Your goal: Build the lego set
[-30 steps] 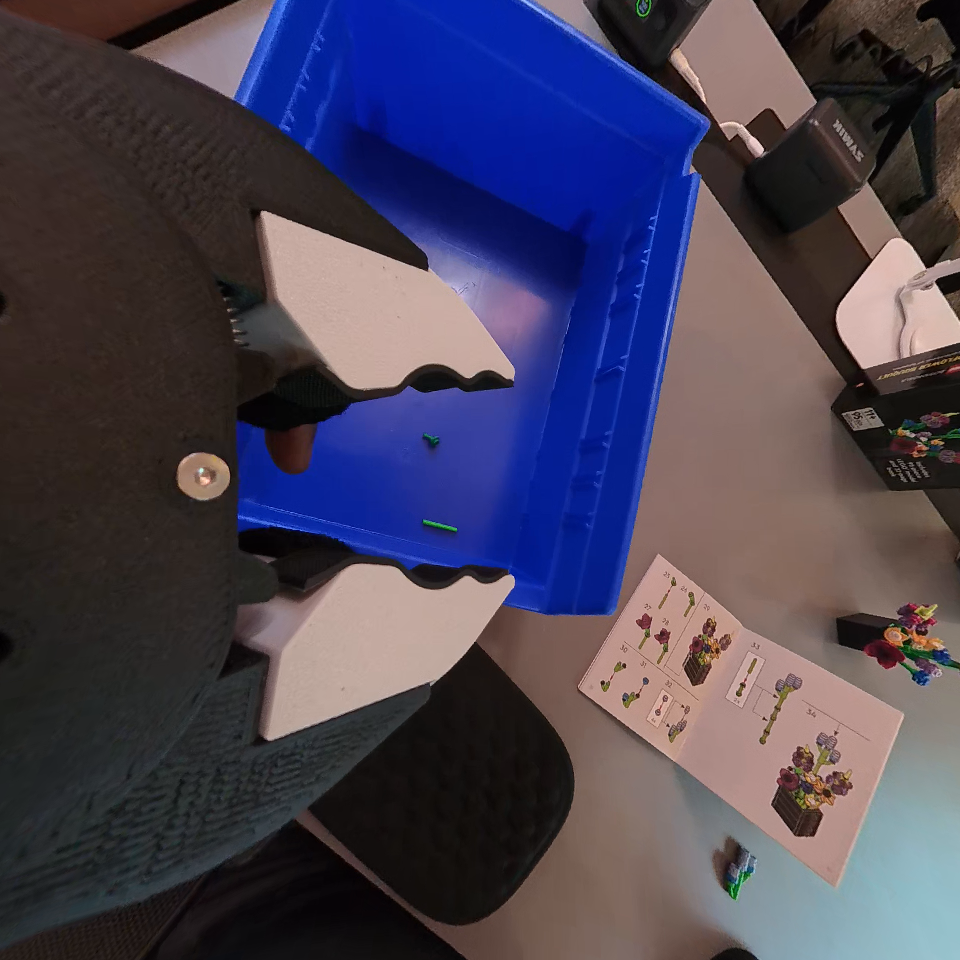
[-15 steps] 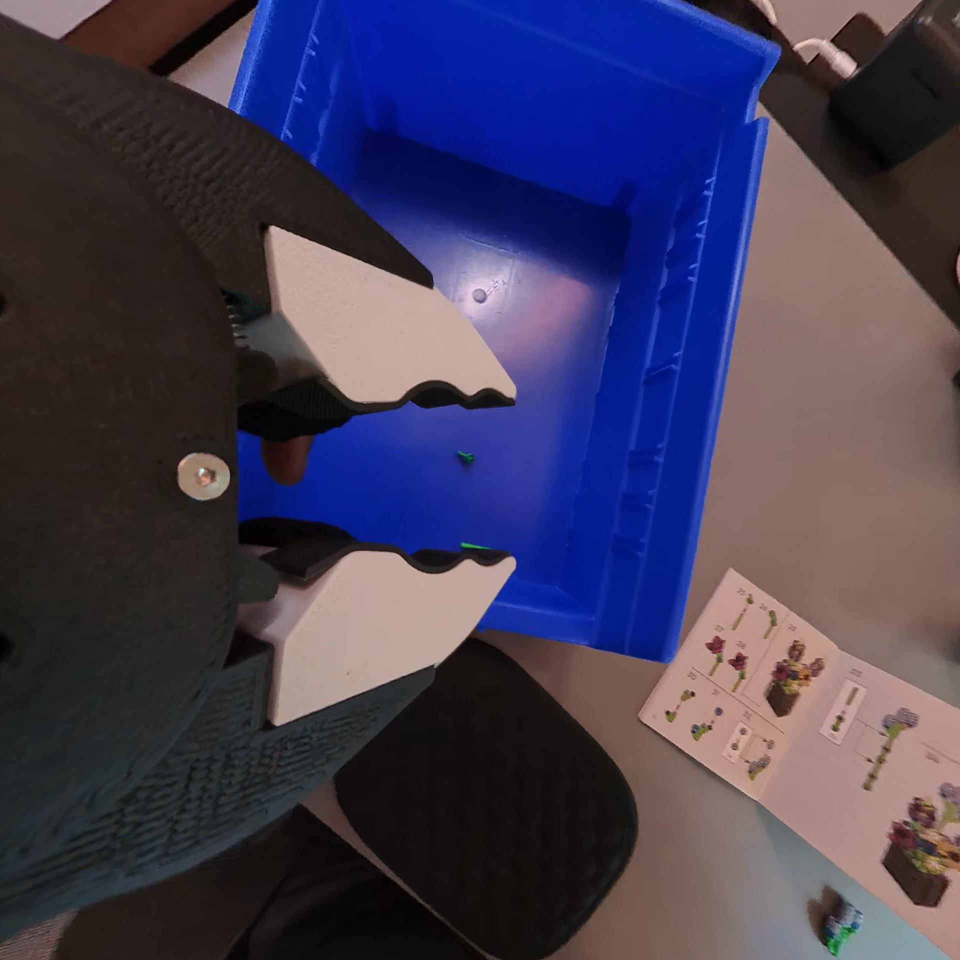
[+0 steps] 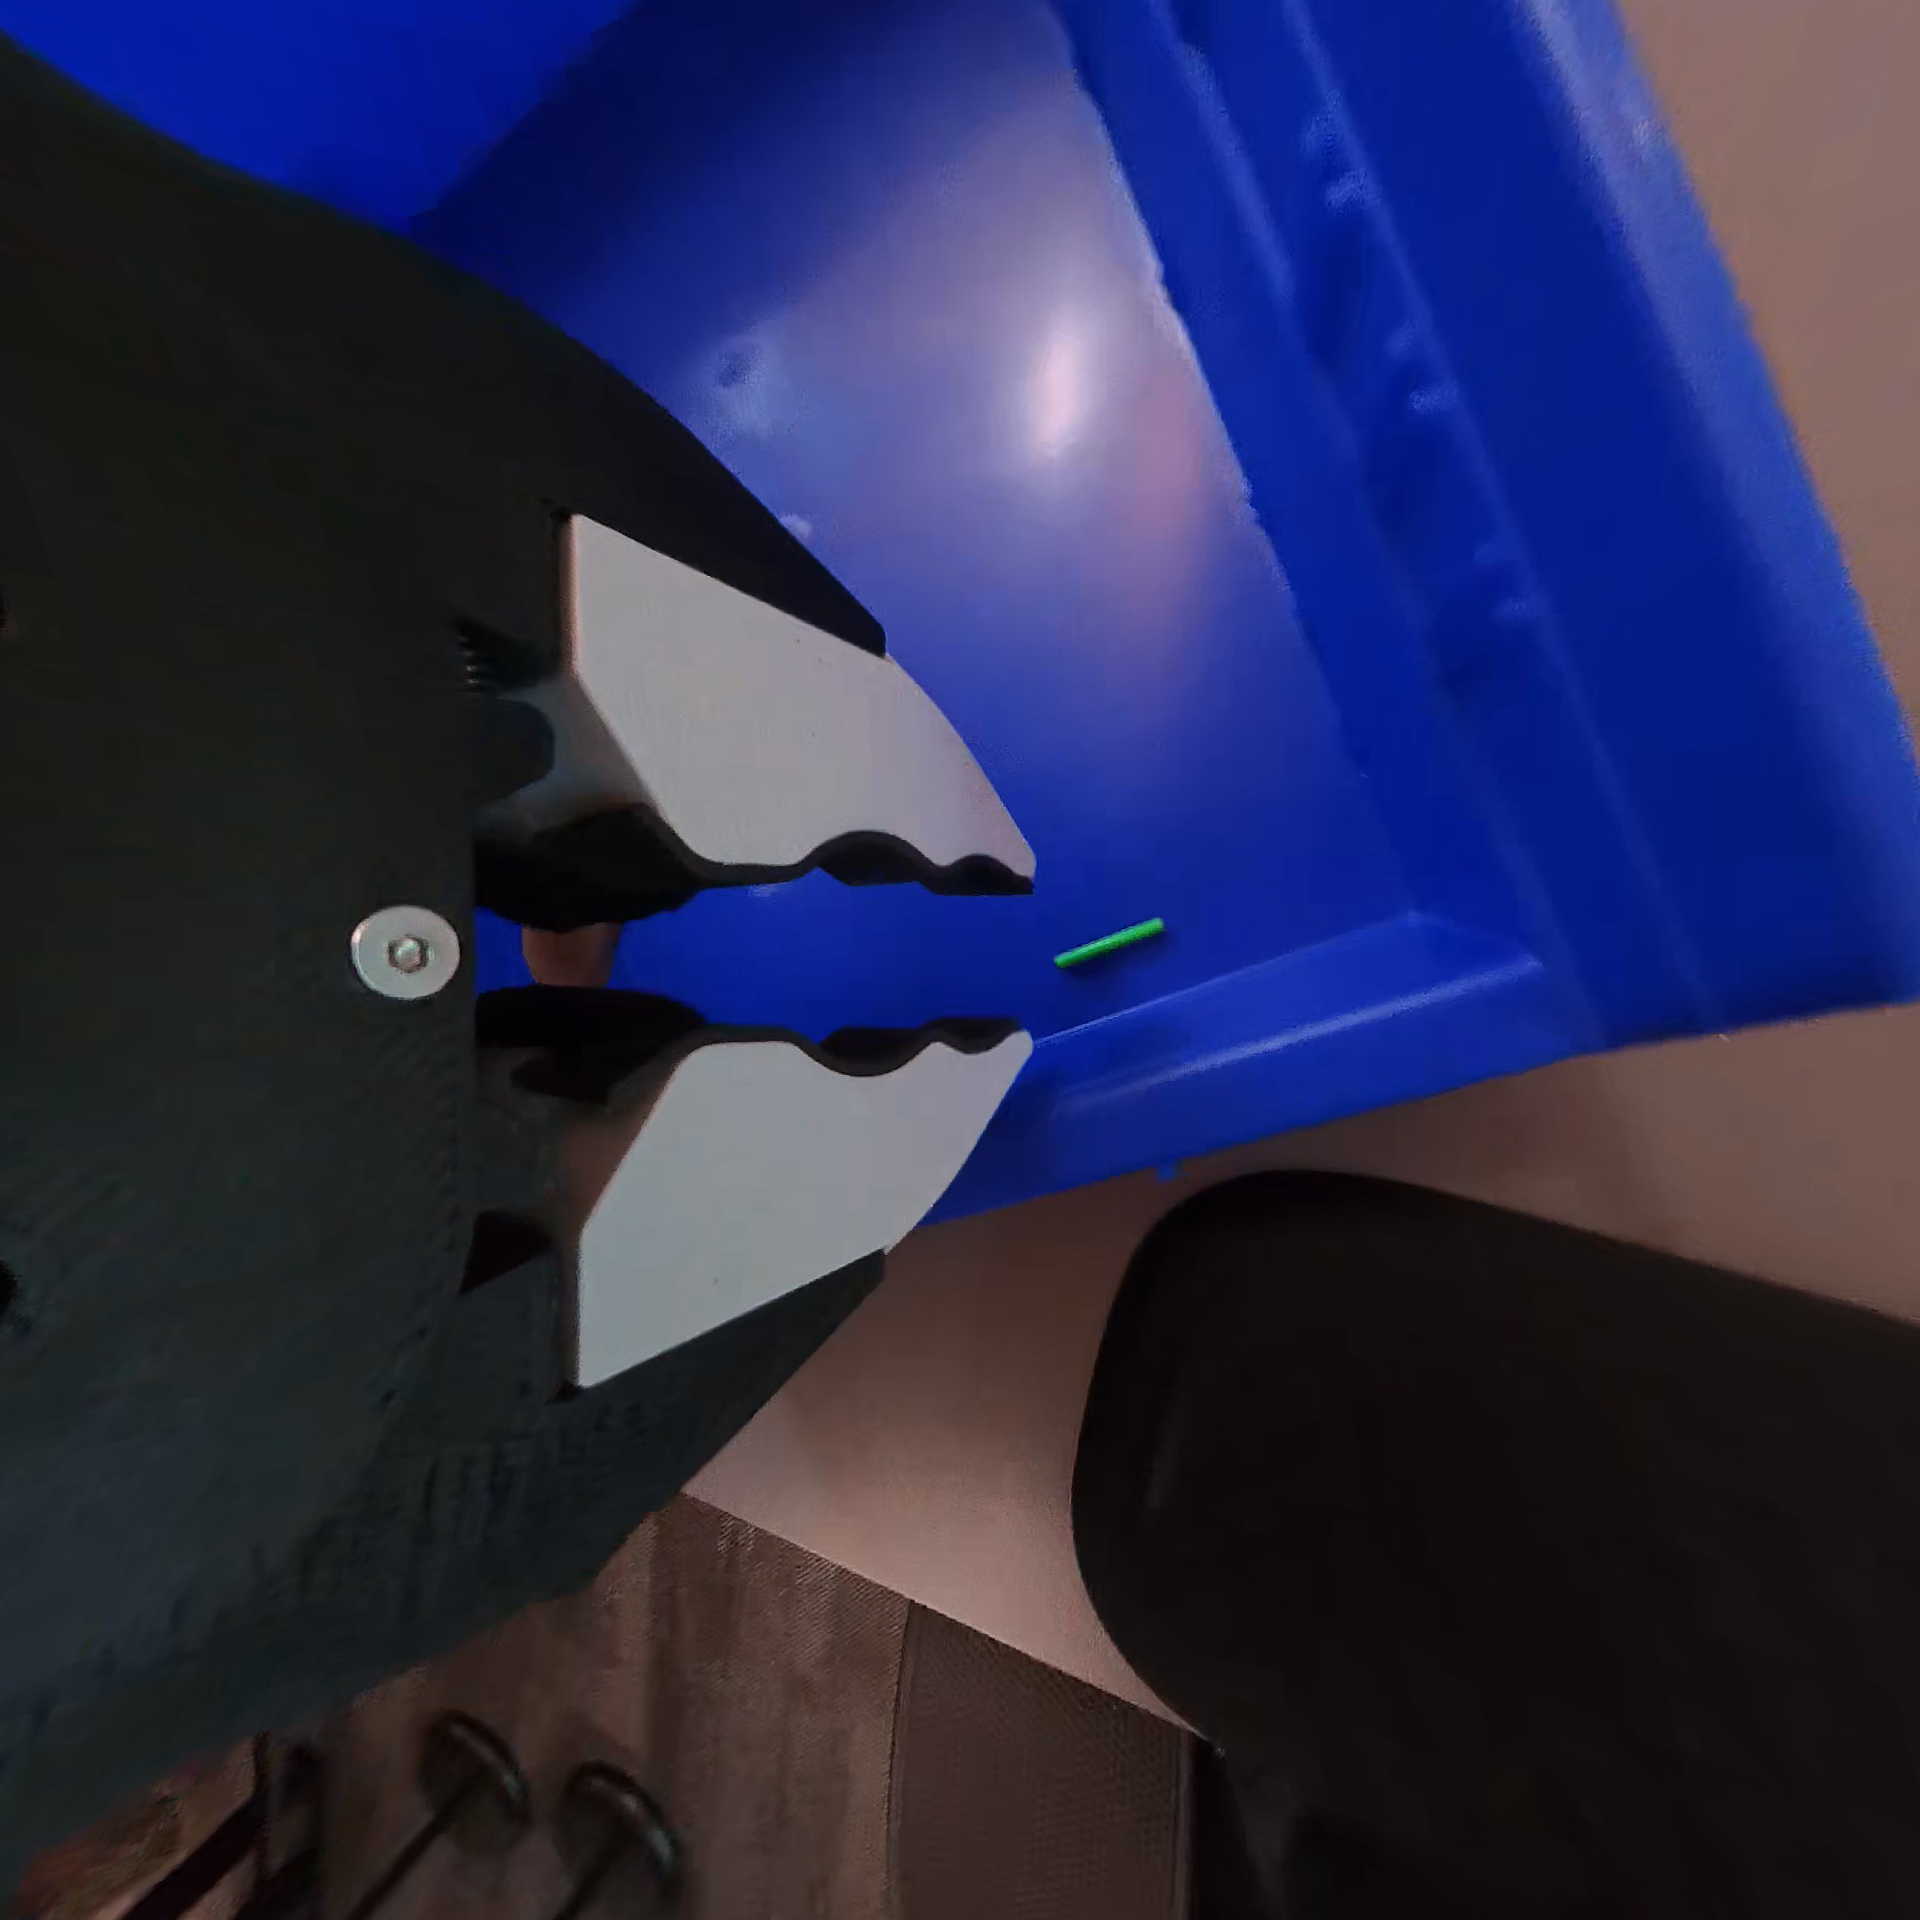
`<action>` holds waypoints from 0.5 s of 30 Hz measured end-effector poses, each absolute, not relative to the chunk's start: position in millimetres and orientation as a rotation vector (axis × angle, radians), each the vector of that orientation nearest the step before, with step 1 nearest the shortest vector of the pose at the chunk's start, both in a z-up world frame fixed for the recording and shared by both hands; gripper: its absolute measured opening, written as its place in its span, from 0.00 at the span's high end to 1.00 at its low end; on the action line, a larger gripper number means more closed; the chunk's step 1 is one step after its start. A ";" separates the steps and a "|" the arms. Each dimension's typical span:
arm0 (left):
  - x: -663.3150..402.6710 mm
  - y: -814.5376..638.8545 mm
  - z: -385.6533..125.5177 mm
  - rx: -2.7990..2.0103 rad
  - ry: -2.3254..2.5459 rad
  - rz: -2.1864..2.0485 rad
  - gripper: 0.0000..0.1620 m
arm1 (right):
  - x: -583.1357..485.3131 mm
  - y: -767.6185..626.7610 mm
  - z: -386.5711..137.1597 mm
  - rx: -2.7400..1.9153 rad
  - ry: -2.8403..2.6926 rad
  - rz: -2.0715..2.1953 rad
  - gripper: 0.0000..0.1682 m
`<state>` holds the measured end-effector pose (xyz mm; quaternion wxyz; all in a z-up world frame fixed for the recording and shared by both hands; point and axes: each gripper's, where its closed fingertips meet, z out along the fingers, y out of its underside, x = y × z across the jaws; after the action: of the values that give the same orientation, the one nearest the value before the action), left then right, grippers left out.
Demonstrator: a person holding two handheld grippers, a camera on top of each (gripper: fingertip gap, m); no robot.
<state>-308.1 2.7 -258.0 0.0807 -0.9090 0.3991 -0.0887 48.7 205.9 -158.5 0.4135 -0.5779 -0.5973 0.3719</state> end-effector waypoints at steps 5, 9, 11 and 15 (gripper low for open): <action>-298.8 10.1 -279.4 -2.815 1.097 -0.409 0.91 | 42.4 212.2 -163.1 -1.479 -1.530 0.876 0.73; -298.7 10.5 -289.3 -2.840 1.012 -0.438 0.91 | 43.6 215.2 -167.1 -1.495 -1.536 0.861 0.73; -297.9 12.7 -290.7 -2.829 0.985 -0.432 0.92 | 44.9 218.9 -171.0 -1.513 -1.531 0.863 0.74; -299.8 14.5 -292.5 -2.817 0.976 -0.322 0.97 | 43.1 220.6 -172.3 -1.506 -1.526 0.883 0.74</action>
<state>-299.8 14.5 -292.5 0.0717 -0.9370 0.3246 -0.1071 43.1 220.6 -172.3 0.3999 -0.5952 -0.6032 0.3491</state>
